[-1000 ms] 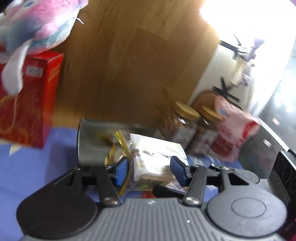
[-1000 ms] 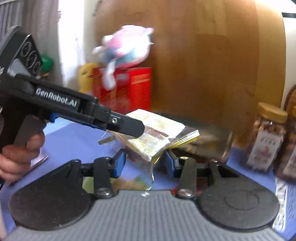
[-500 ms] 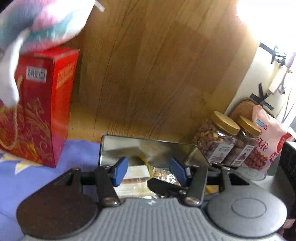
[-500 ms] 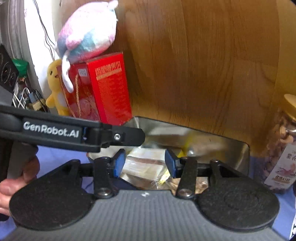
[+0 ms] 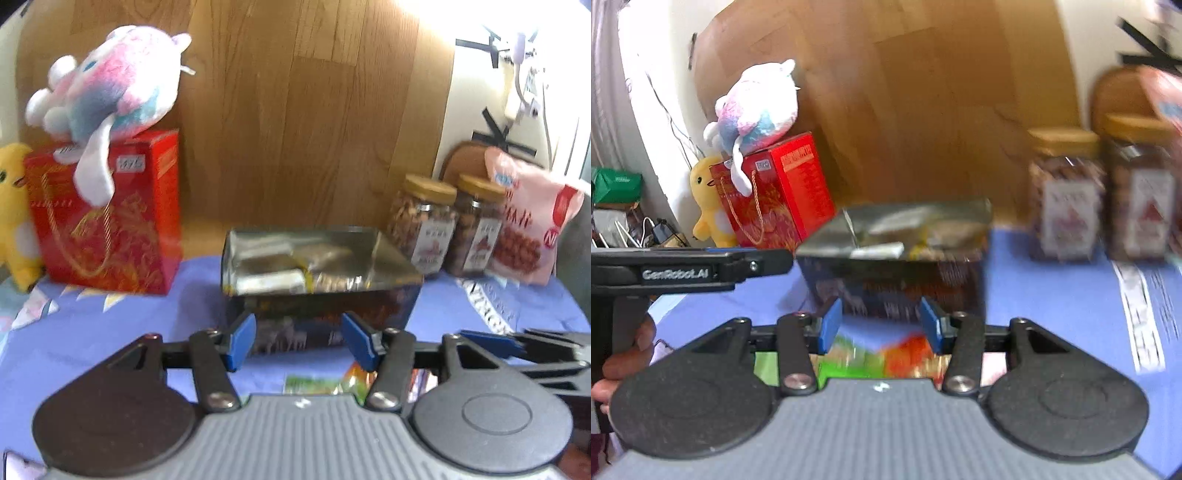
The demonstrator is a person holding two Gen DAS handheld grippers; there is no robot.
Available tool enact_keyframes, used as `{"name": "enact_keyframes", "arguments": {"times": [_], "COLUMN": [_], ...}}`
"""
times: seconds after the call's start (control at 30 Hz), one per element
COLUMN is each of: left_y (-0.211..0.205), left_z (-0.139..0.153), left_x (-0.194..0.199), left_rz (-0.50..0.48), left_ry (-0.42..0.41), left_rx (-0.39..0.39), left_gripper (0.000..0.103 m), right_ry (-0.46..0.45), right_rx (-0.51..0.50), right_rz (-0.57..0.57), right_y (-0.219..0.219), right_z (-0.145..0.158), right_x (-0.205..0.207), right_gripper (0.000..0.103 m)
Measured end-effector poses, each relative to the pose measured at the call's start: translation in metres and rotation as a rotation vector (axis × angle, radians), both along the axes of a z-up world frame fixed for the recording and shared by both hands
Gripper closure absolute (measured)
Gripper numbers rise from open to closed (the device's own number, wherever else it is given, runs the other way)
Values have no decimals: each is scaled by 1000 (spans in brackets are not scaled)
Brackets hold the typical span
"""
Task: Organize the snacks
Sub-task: 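Lower the bag into the black tin box and release with left tool, then grasp the green snack packet with the left tool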
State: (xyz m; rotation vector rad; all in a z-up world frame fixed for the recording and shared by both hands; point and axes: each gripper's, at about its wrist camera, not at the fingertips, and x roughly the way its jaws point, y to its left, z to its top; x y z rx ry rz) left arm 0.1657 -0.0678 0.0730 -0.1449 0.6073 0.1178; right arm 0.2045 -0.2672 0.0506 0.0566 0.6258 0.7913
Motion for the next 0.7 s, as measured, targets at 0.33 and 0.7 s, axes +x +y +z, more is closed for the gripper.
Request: {"name": "enact_keyframes", "arguments": {"times": [0.33, 0.7], "left_y": [11, 0], "left_z": [-37, -49], "left_x": [-46, -52], "left_rz": [74, -54], "left_ry": [63, 79], "left_rx": [-61, -194], "left_gripper": [52, 52], "right_ry": [120, 79], "right_rx": [88, -61], "right_rz": [13, -69], "right_y": [-23, -22], "right_z": [-23, -48], "right_x": [-54, -61], "right_gripper": [53, 53]}}
